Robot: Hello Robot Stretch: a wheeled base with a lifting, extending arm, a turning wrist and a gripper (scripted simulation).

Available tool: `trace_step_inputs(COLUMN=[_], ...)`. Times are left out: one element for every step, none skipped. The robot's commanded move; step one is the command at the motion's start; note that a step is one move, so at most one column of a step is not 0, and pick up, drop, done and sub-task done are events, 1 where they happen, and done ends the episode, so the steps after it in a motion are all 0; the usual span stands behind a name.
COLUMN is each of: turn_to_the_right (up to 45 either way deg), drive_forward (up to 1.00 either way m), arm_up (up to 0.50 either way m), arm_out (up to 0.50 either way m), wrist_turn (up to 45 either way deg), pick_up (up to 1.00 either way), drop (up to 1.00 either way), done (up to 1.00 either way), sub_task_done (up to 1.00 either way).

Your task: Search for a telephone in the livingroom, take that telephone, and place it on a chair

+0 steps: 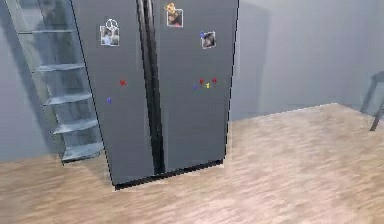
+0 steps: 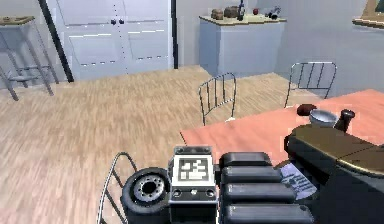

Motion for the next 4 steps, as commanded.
trace_step_inputs(turn_to_the_right=[0.0, 45.0, 45.0, 45.0], drive_forward=[0.05, 0.00, 0.00, 0.00], arm_up=[0.00, 0.00, 0.00, 0.00], arm_out=[0.00, 0.00, 0.00, 0.00], wrist_turn=[0.0, 0.0, 0.0, 0.0], pick_up=[0.00, 0.00, 0.00, 0.00], drop=[0.00, 0.00, 0.00, 0.00], done=[0.00, 0.00, 0.00, 0.00], sub_task_done=[0.00, 0.00, 0.00, 0.00])
